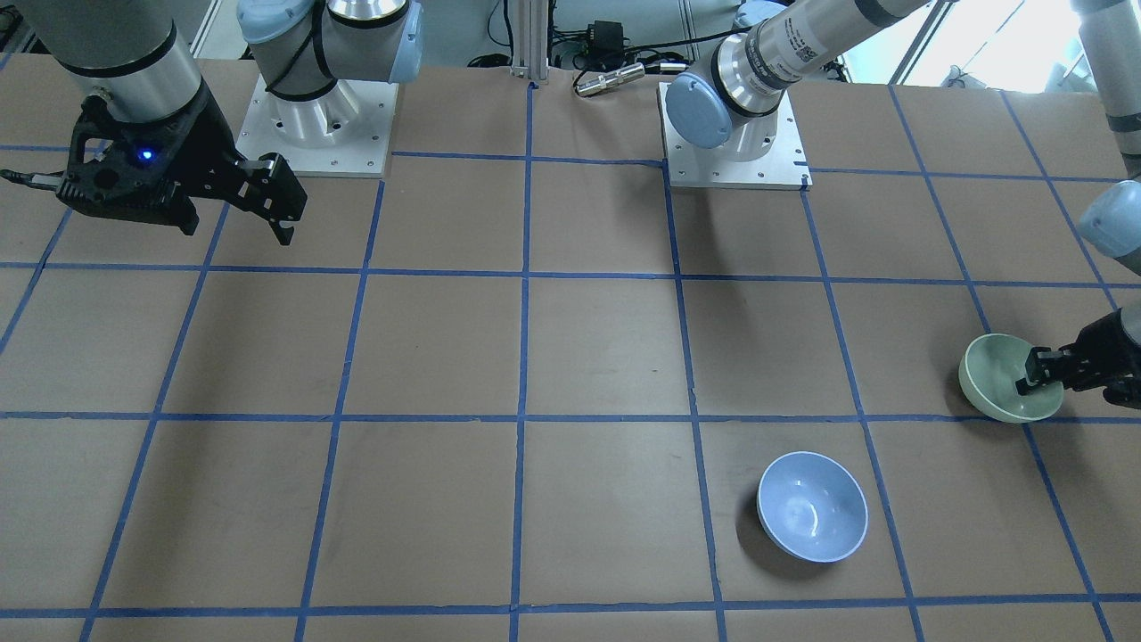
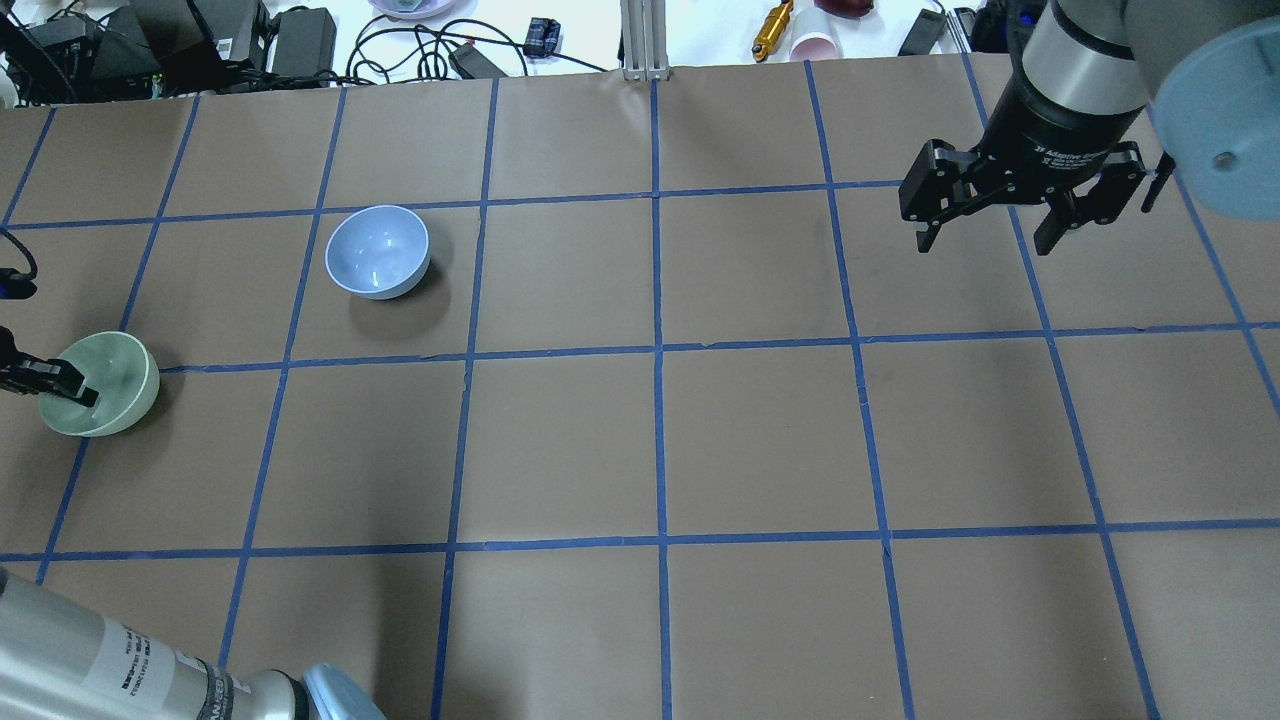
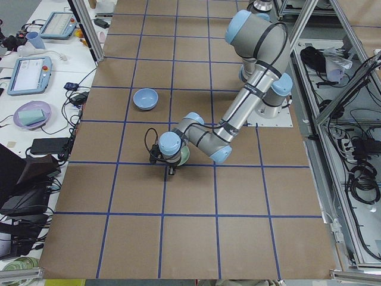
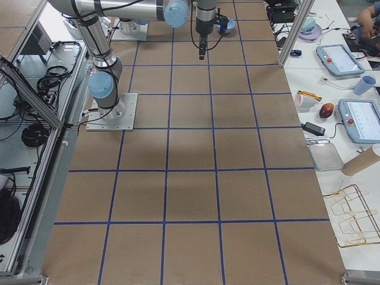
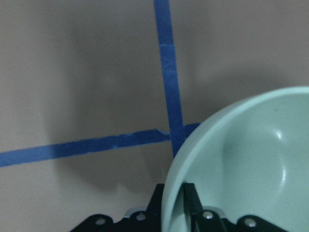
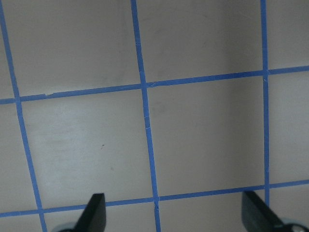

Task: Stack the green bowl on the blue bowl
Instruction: 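Lift the pale green bowl and carry it over the light blue bowl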

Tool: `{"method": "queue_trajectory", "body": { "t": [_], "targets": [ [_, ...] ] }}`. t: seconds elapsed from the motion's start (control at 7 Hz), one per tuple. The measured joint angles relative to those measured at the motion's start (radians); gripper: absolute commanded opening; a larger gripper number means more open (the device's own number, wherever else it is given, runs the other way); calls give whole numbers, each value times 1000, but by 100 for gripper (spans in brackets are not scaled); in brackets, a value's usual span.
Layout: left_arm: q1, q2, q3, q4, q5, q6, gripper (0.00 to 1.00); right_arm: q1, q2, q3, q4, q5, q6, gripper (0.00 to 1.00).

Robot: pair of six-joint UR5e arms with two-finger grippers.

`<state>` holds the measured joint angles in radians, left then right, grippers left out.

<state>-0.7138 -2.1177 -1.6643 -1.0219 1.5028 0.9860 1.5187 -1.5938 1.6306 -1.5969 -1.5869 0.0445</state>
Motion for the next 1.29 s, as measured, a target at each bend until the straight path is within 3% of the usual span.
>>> {"method": "queue_trajectory", "body": {
  "t": [0.71,1.29],
  "targets": [
    [7,30,14,-75,-3,0,0,0,0,0,0,-1,0,100],
    [-5,54,93,-179,-66,-21,0,0,0,0,0,-1,0,100]
  ]
}}
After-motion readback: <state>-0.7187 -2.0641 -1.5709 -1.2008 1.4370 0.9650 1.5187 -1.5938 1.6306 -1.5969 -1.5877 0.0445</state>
